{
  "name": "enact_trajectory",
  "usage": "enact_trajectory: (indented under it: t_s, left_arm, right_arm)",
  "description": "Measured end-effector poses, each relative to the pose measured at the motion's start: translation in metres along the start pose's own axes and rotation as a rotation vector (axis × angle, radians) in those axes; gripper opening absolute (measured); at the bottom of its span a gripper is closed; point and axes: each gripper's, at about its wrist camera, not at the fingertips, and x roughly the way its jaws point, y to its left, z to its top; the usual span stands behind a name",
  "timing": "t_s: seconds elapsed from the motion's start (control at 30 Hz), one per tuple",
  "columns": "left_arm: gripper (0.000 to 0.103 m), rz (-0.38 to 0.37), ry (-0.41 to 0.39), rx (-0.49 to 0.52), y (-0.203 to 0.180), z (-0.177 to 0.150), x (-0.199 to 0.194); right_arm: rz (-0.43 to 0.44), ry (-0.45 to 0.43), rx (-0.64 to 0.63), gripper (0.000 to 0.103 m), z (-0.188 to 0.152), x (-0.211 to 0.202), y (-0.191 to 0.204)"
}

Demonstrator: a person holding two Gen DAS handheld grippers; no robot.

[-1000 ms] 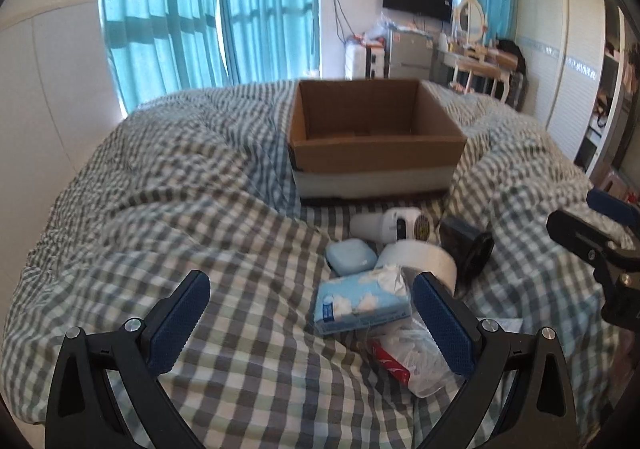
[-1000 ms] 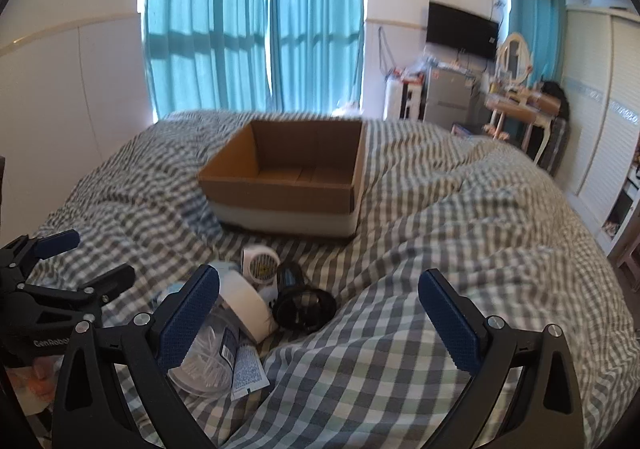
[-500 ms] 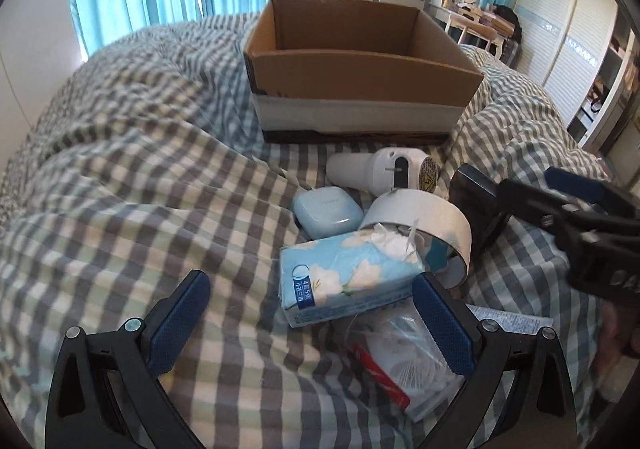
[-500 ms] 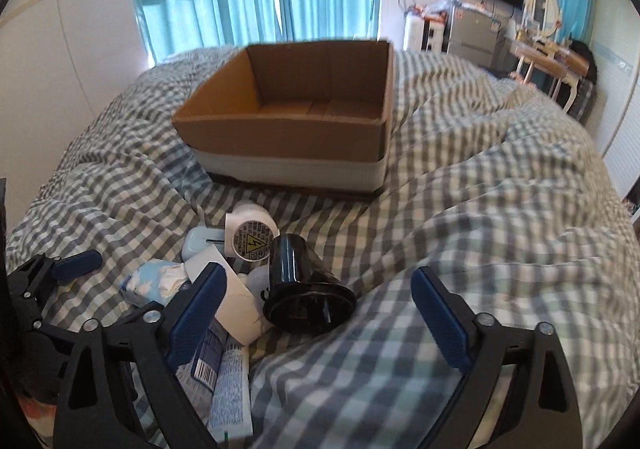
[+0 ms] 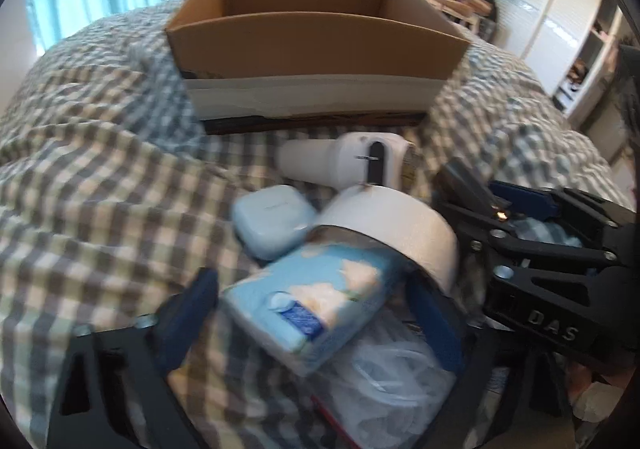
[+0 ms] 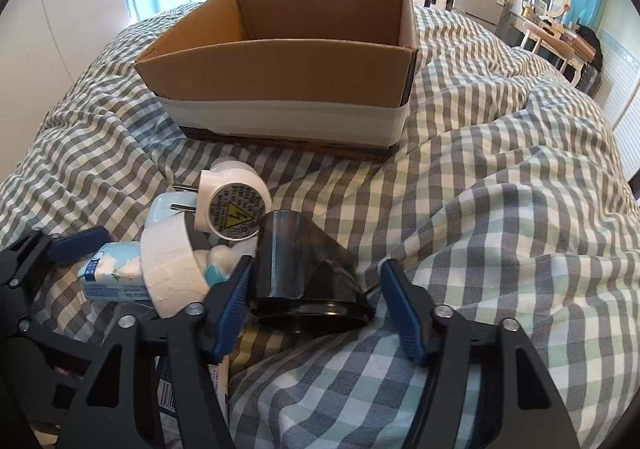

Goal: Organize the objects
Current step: 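Grasp the blue tissue pack with the left tool while the right tool grasps the black cylinder, then carry both items over the cardboard box and open both tools to drop them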

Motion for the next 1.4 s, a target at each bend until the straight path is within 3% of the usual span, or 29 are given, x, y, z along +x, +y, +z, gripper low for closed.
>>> enact_trajectory:
  t_s: [0.37,0.6,0.7,0.8,0.93,1.1,1.4]
  left_arm:
    - [0.081,-0.051,-0.003,-0.015,0.008,-0.005,-0.021]
    - [0.08,0.014,-0.001,0.018,0.01,-0.009,-0.038]
    - [0.08,0.033,0.008,0.066,0.011,-0.004,-0.046]
    - [0.08,0.044,-0.01,0.109,0.015,0.001,-0.061]
    - [0.08,0.044,-0.004,0.128,0.022,0.006,-0.073]
    - [0.08,0.044,-0.061,0.124,0.031,0.029,-0.096]
    - [0.08,0.038,-0.183,0.14,0.04,0.116,-0.118]
  right_arm:
    - [0.047,-0.048,-0.002,0.055,-0.008,-0.019,-0.001]
    - [0.056,-0.097,-0.041,0.054,-0.006,-0.041,0.009]
    - [0.068,-0.089,-0.135,0.054,0.003,-0.05,0.02]
    - [0.024,-0.101,-0.255,0.054,0.011,-0.065,0.03]
    - [0.046,-0.115,-0.295,0.053,0.022,-0.081,0.034]
    - [0.072,-0.161,-0.277,0.052,0.043,-0.093,0.031]
    - [0.095,-0.223,-0.237,0.05,0.108,-0.104,0.011]
